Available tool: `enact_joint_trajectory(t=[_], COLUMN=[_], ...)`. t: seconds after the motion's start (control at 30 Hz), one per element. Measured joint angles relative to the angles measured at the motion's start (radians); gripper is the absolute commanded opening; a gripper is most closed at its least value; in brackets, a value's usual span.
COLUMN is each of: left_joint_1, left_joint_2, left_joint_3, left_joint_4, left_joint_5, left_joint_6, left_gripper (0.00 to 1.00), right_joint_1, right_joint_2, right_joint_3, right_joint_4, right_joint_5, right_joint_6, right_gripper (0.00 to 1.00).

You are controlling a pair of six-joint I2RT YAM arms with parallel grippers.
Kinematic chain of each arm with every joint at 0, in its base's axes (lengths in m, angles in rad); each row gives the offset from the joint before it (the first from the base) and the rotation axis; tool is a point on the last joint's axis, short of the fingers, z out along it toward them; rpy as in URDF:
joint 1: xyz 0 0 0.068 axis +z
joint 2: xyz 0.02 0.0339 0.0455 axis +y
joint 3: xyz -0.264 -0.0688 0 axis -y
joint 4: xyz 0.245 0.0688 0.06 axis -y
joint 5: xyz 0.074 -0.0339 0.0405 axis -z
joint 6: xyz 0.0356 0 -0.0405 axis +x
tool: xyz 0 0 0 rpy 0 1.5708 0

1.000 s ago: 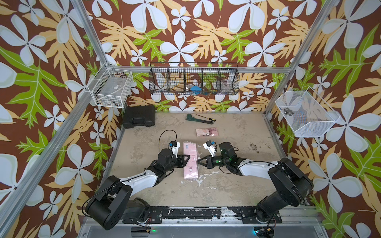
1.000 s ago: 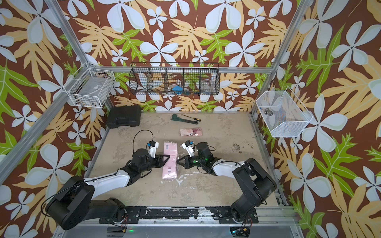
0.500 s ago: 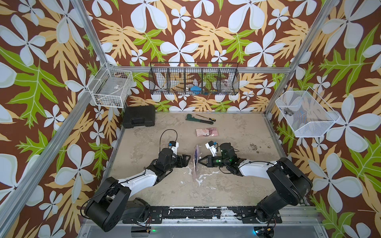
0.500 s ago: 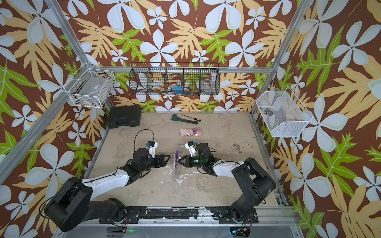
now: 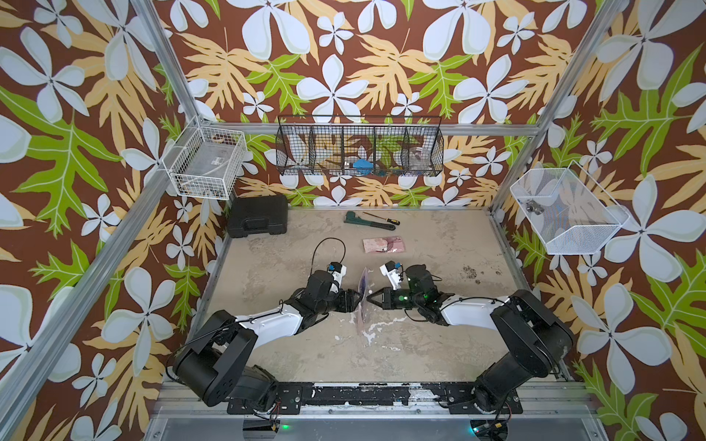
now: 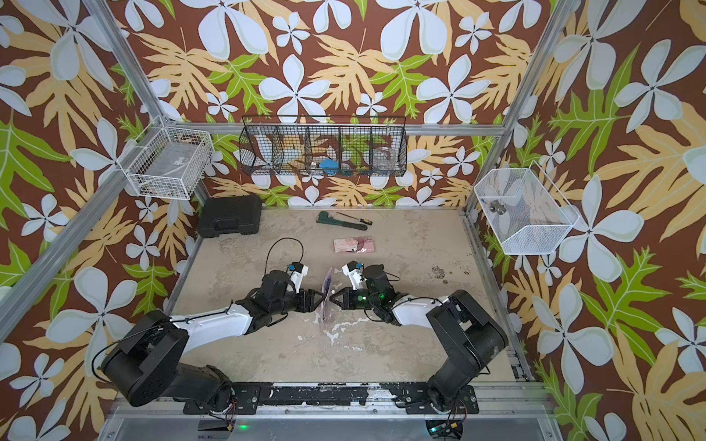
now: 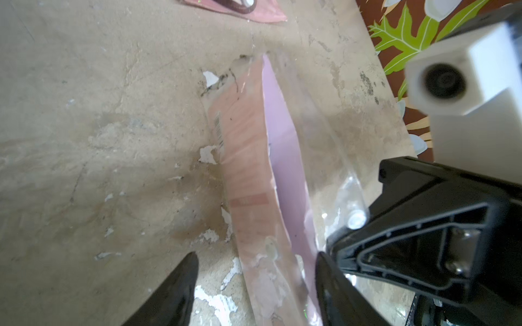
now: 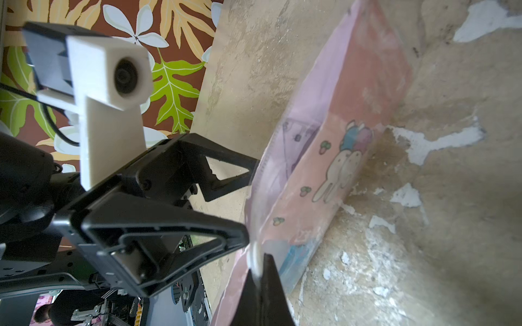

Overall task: Open the ruler set and take out the ruler
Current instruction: Open the ruler set bag at the center of the board.

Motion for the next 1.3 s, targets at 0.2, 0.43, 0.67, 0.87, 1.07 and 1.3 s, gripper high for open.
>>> enact_joint_trajectory(t=[0.2, 0.43, 0.67, 0.87, 1.07, 1.3], left_joint_1=[0.000, -0.003, -0.005, -0.005, -0.005, -0.016], left_joint_2=[0.005, 0.002, -0.031, -0.068, -0.029, 0.047], left_joint_3=[0.002, 0.026, 0.048, 0.050, 0.050, 0.091], left_joint_4=[-0.005, -0.044, -0.100, -0.141, -0.129, -0.105], left_joint_5=[-0.028, -0.056, -0.094, -0.191, -0.240, -0.242], left_joint_6=[0.002, 0.023, 0.042, 0.067, 0.082, 0.082], left_gripper=[0.27, 0.06, 0.00, 0.00, 0.00, 0.00], right_joint_1=[0.000, 0.000, -0.001, 0.008, 0.047, 0.051], right_joint_2=[0.000, 0.000, 0.040, 0.100, 0.156, 0.171], right_joint_3=[0.010, 0.029, 0.058, 0.124, 0.203, 0.214], right_joint_4=[-0.017, -0.077, -0.133, -0.174, -0.198, -0.209], right_joint_5=[0.021, 0.075, 0.130, 0.155, 0.180, 0.202], right_joint_6=[-0.021, -0.065, -0.108, -0.142, -0.177, -0.185], right_gripper=[0.00, 0.00, 0.00, 0.00, 0.00, 0.00])
